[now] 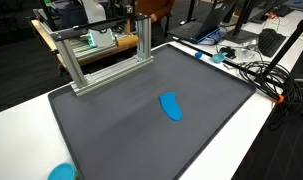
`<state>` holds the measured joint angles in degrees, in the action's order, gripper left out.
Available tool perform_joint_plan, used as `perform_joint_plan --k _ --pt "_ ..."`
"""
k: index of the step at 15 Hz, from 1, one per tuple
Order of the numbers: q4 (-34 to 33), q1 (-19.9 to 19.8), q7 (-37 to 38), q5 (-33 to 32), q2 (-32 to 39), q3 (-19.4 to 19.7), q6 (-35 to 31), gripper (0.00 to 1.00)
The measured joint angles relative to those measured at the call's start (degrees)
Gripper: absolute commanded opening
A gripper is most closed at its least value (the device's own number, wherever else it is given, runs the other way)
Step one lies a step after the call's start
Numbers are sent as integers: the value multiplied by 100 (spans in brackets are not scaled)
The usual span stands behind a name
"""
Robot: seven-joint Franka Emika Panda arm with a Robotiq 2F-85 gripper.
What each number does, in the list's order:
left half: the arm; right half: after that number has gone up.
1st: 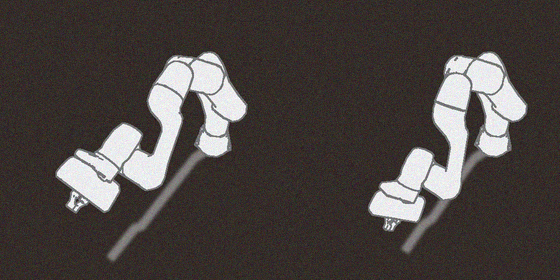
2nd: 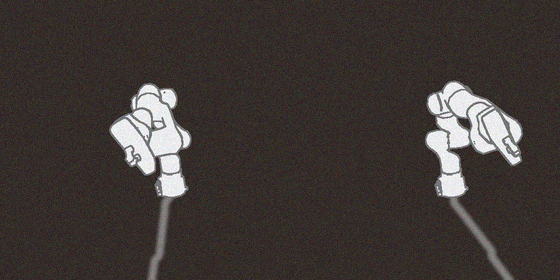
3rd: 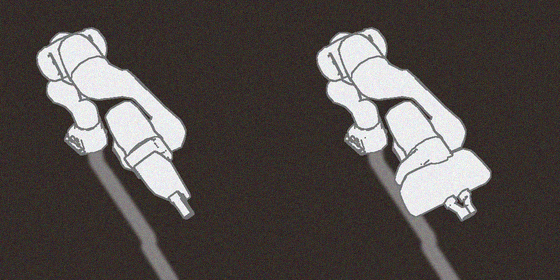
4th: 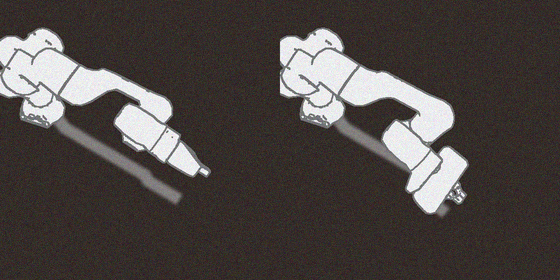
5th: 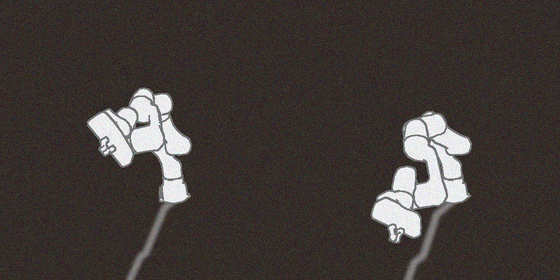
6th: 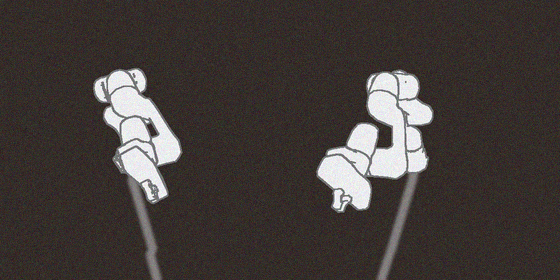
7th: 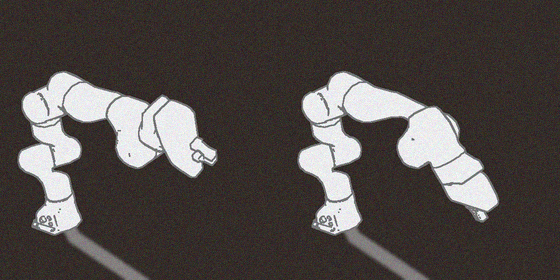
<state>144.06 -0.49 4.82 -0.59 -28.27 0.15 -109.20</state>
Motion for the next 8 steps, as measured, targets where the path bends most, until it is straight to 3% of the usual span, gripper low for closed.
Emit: perform_joint_plan --k 8 --pt "0 6 -47 6 -315 0 65 100"
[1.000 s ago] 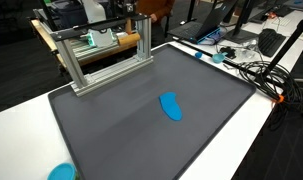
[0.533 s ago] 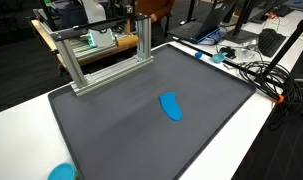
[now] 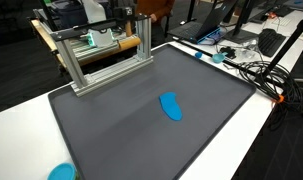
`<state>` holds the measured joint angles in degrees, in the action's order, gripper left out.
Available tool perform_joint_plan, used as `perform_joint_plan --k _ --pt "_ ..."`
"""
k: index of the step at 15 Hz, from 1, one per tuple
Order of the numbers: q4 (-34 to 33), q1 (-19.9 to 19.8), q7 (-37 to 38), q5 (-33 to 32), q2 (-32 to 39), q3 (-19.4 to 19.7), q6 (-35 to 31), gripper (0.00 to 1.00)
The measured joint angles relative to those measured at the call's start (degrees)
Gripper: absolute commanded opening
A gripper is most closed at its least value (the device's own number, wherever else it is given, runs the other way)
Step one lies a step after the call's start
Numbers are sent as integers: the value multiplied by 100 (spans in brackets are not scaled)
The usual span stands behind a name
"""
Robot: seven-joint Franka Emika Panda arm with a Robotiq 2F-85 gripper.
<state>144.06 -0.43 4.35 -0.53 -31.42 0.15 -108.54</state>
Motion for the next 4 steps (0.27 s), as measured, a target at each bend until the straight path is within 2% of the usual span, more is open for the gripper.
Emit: perform_joint_plan --k 4 --pt "3 -15 56 0 -416 -6 -49 100"
